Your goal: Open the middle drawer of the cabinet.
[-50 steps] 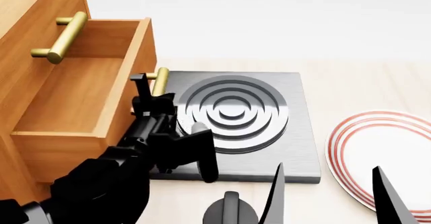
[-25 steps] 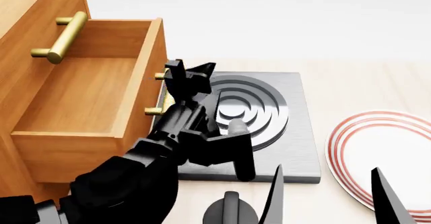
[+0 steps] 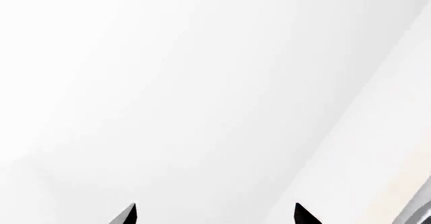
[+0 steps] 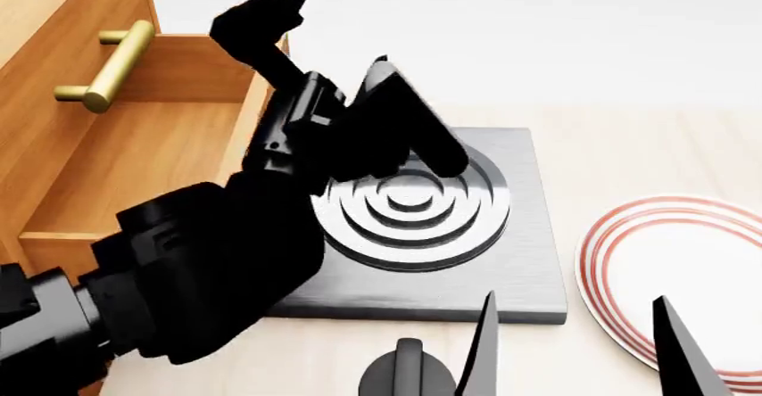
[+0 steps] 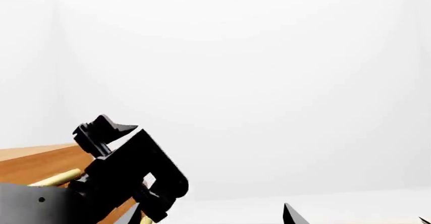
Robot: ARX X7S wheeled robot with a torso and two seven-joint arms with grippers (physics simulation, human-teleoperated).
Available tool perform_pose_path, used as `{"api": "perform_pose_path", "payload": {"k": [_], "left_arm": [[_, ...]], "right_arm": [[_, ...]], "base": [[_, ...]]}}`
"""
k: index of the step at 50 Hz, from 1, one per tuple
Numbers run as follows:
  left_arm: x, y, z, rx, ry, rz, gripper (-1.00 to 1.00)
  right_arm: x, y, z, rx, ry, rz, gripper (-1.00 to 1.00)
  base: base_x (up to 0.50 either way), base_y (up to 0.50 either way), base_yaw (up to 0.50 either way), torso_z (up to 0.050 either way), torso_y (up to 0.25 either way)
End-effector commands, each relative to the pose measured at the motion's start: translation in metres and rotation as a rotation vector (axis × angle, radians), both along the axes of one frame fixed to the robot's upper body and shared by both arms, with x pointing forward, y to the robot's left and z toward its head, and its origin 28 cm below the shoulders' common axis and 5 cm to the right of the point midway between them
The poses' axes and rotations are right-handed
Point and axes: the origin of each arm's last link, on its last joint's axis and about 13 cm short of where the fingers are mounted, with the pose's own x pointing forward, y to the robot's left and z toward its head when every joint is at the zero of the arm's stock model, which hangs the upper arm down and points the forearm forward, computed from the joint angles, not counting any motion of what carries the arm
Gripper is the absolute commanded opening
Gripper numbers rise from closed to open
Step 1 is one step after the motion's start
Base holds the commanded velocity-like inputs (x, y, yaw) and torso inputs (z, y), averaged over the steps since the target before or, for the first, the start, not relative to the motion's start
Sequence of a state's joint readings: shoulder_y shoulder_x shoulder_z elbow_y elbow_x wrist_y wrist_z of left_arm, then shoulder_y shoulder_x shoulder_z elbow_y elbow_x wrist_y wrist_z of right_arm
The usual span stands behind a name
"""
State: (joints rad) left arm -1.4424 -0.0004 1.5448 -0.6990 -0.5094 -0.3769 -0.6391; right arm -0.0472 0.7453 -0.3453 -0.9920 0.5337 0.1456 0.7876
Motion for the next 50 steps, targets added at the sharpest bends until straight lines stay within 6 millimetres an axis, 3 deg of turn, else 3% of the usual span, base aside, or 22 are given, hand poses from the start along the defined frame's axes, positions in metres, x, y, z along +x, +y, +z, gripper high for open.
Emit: {"api": "perform_pose_path", "payload": {"k": [1, 10, 18, 37, 50], "left_arm": [[0.009, 0.006, 0.033, -0.286, 0.109, 0.081, 1.00], [0.007, 0.010, 0.056, -0.515, 0.489, 0.073, 1.00], [0.003, 0.015, 0.072, -0.598, 0.668, 0.092, 1.00], [-0.004, 0.016, 0.089, -0.781, 0.834, 0.149, 1.00], [-0.004, 0.015, 0.085, -0.815, 0.864, 0.157, 1.00]], "right_arm": [[0.000, 0.000, 0.000, 0.002, 0.002, 0.001, 1.00], [-0.001, -0.002, 0.001, 0.007, 0.004, -0.001, 1.00], [0.000, -0.004, 0.001, 0.019, 0.004, -0.008, 1.00], [0.000, -0.006, 0.002, 0.026, 0.003, -0.014, 1.00], [0.000, -0.006, 0.002, 0.024, 0.004, -0.012, 1.00]], "base": [[0.00, 0.00, 0.00, 0.000, 0.000], [0.00, 0.00, 0.00, 0.000, 0.000], [0.00, 0.00, 0.00, 0.000, 0.000], [0.00, 0.00, 0.00, 0.000, 0.000], [0.00, 0.00, 0.00, 0.000, 0.000]]}}
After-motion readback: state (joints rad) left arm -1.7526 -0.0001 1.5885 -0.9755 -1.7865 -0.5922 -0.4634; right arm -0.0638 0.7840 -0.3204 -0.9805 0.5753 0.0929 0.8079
